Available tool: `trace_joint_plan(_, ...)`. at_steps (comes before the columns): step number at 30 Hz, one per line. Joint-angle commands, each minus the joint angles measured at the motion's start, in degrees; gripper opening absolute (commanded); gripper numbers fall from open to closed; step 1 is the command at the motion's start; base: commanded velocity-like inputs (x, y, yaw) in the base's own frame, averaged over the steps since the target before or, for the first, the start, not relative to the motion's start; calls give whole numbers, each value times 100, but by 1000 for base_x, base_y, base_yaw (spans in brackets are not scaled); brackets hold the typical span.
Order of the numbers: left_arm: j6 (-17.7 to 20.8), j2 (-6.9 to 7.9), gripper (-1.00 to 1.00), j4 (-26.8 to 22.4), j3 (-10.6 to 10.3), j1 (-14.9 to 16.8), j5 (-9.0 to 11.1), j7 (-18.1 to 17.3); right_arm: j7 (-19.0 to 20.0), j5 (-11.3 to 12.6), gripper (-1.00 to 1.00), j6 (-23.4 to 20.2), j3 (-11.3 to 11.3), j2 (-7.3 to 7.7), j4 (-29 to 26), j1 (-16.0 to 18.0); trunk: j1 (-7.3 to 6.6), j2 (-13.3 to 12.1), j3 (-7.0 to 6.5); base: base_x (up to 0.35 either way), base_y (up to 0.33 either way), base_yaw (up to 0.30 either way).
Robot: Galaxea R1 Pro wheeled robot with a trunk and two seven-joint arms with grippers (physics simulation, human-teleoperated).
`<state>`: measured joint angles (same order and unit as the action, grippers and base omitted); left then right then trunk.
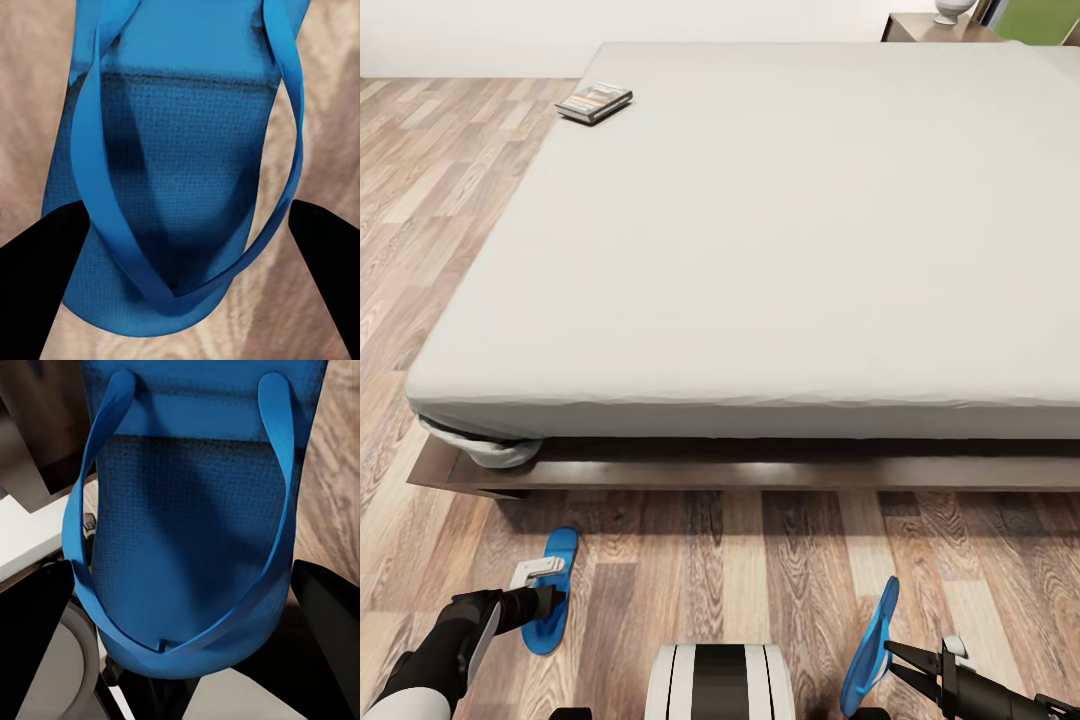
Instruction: In the bedroom, move the book from the bed onto either nightstand, and place the two sandals side by side next to the bed.
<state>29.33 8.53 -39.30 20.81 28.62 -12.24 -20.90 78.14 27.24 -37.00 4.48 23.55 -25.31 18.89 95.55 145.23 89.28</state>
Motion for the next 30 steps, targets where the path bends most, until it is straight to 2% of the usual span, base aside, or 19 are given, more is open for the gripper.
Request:
trace_joint_plan(1,20,-3,-100,-8,28,3,-59,-55,9,18,-100,-52,1,1,0,1,-1,1,3,0,0,0)
trace_joint_plan(11,20,0,-100,-8,28,3,-59,-55,9,18,-100,-52,1,1,0,1,-1,1,3,0,0,0)
trace_joint_plan(15,20,-2,-100,-8,28,3,-59,-55,9,18,-100,-52,1,1,0,1,9,7,92,0,0,0)
trace_joint_plan(30,20,-1,-100,-8,28,3,-59,-55,9,18,-100,-52,1,1,0,1,15,9,136,0,0,0)
